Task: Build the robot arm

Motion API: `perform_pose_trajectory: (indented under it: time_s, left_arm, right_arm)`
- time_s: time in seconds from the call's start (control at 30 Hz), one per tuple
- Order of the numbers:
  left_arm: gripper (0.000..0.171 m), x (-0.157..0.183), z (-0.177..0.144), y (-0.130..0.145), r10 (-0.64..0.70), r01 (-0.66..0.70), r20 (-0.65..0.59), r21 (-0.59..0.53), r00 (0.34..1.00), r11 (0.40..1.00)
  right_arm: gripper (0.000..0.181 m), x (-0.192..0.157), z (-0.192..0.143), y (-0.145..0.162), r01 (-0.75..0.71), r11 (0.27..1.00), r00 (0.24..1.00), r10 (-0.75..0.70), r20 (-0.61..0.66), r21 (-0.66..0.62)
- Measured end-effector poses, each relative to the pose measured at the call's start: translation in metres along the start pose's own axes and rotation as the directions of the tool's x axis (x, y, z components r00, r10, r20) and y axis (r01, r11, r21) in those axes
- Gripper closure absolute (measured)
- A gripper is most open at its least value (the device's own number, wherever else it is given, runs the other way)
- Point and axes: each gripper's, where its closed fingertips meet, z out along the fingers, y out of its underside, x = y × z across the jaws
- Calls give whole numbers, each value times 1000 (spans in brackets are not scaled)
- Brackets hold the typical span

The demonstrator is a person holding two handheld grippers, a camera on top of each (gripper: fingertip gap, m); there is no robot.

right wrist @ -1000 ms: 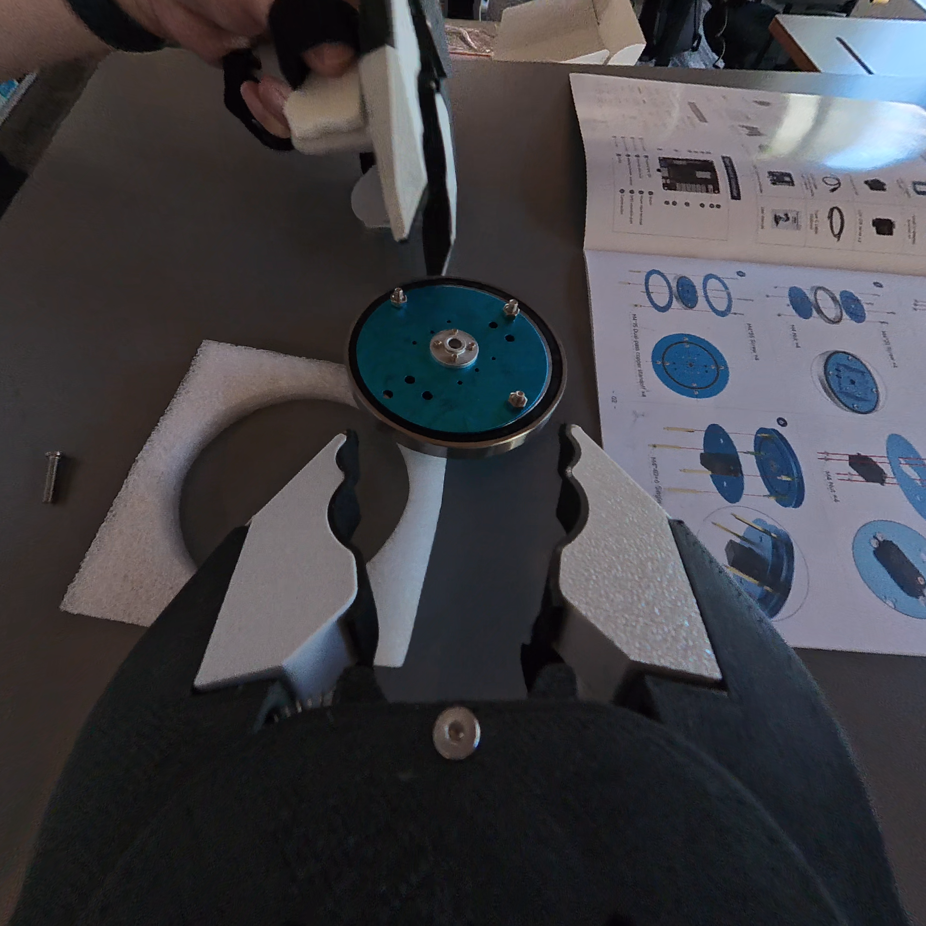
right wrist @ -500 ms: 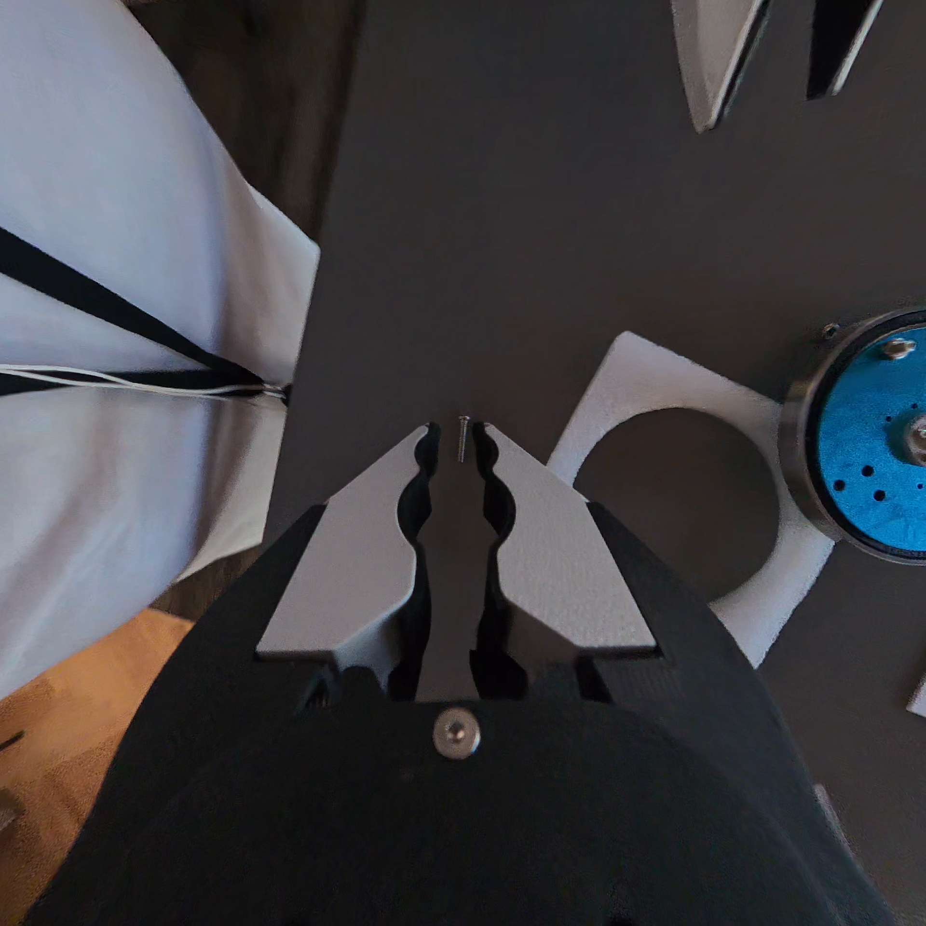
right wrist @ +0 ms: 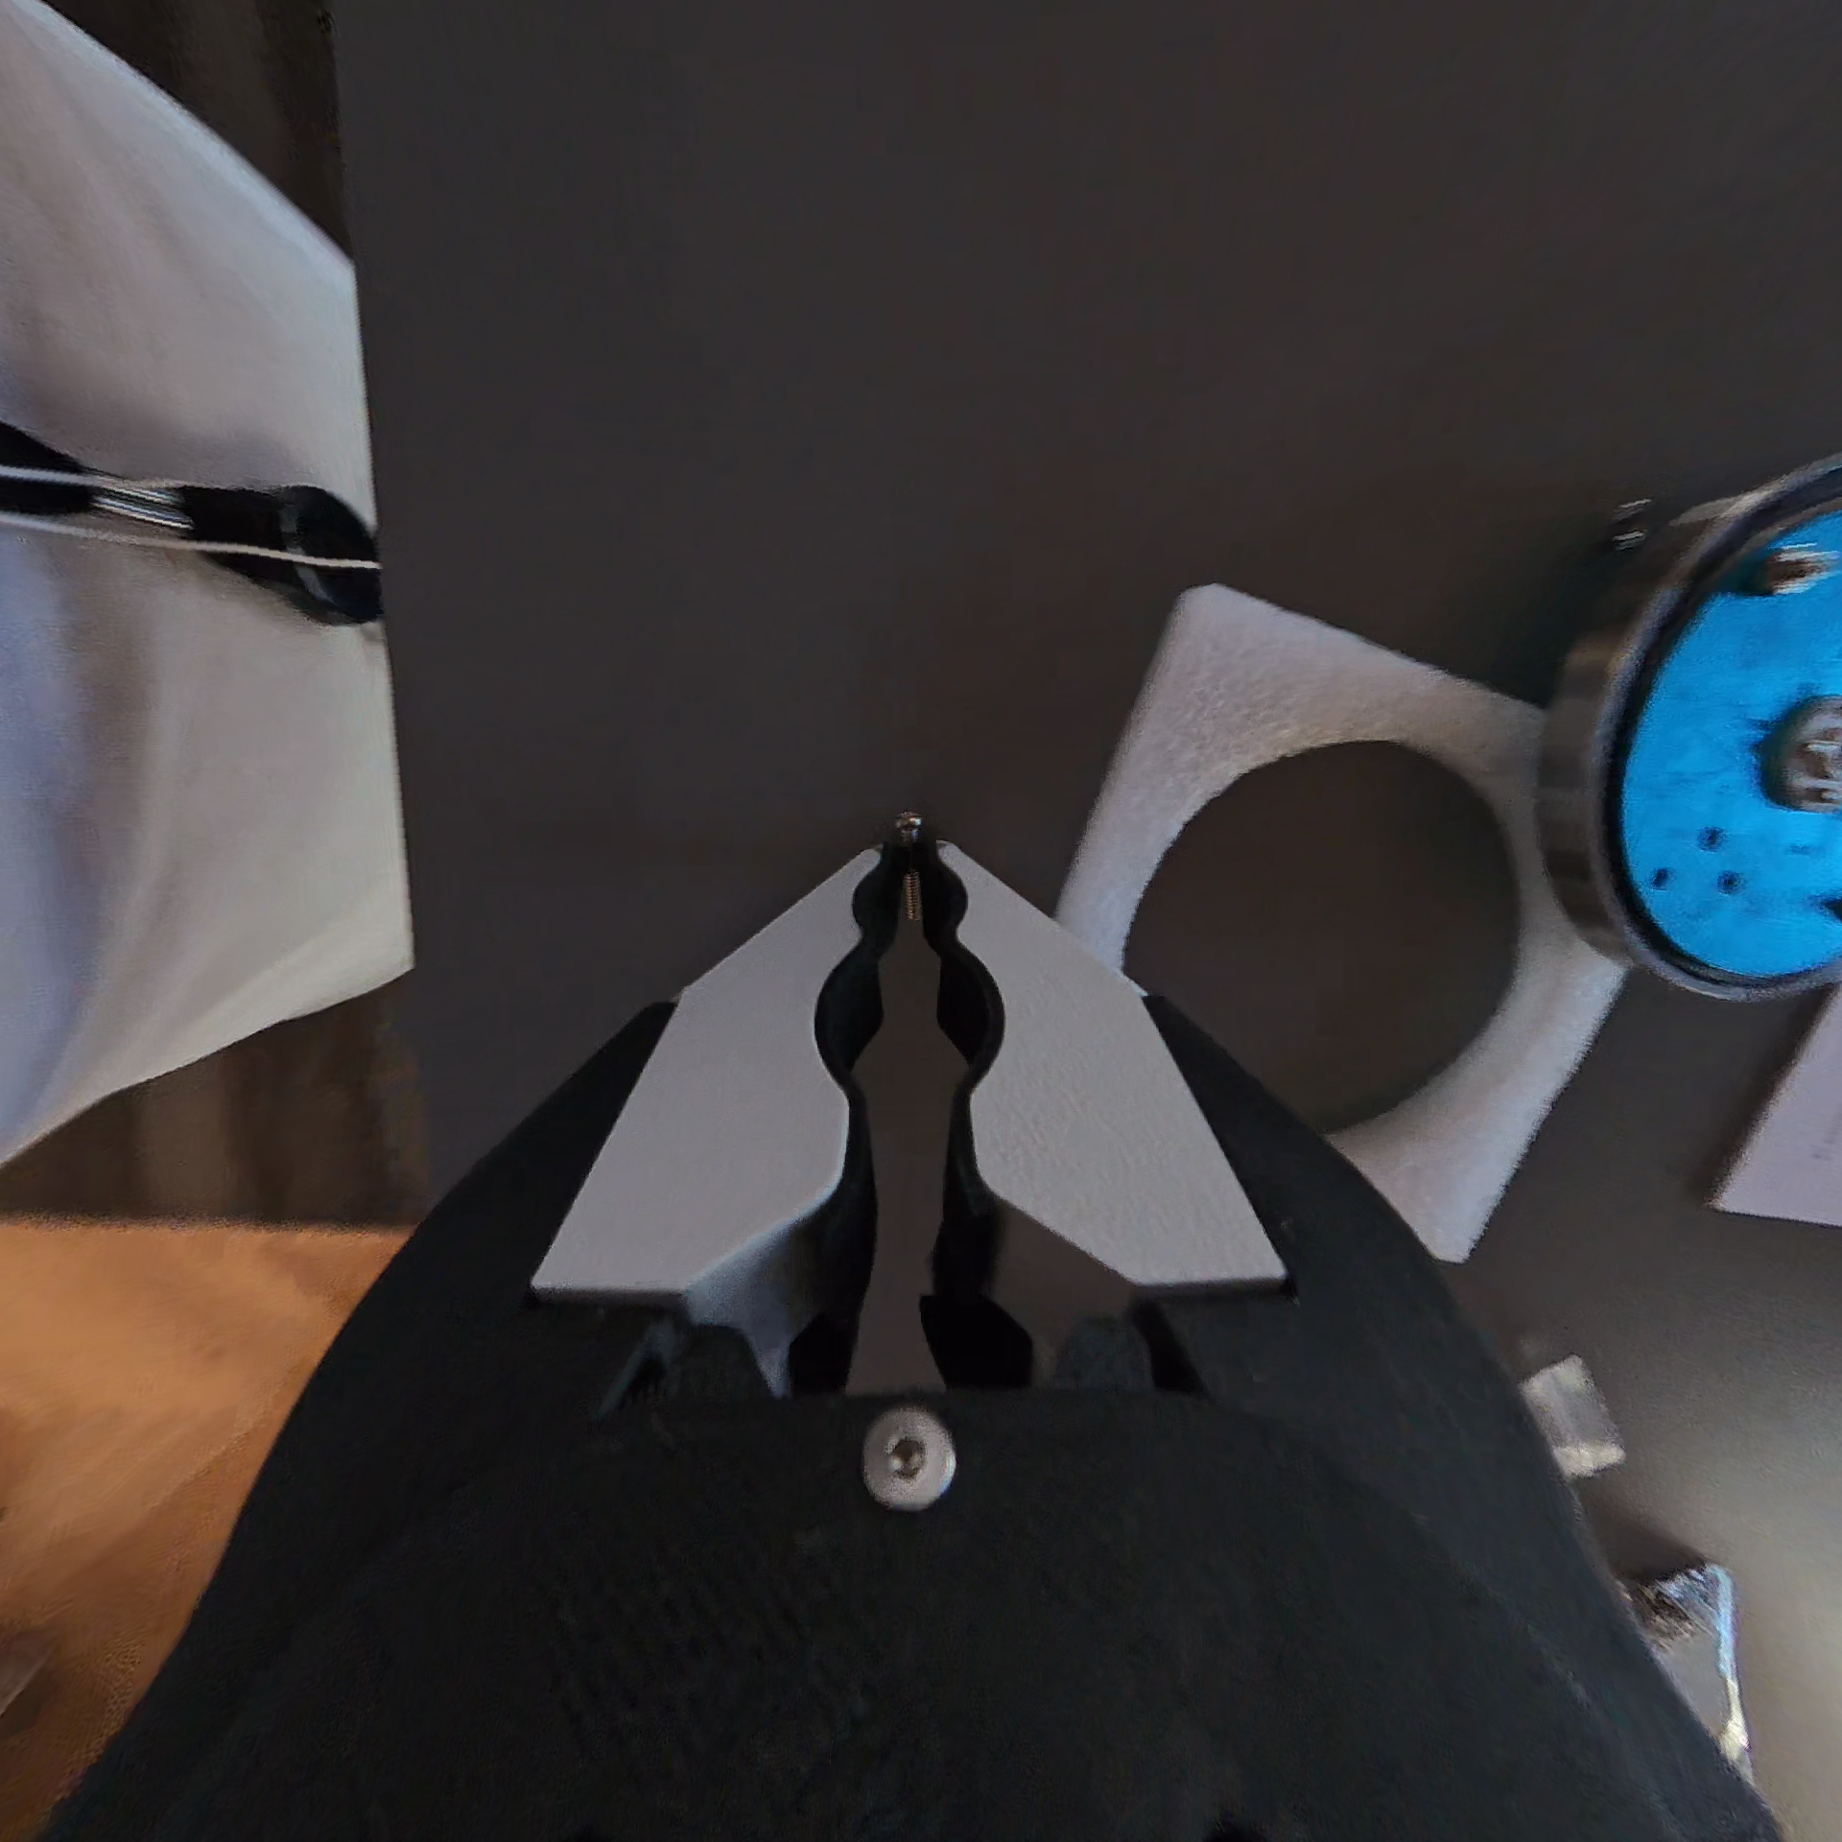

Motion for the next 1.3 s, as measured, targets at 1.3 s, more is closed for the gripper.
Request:
perform_pose_trajectory:
  time_s: [1.3]
  left_arm:
    - [124,136,145,-60,126,-178,-468,-68,875,982]
  right_arm:
    - [180,-13,-119,12,917,379,316,-493,-811,127]
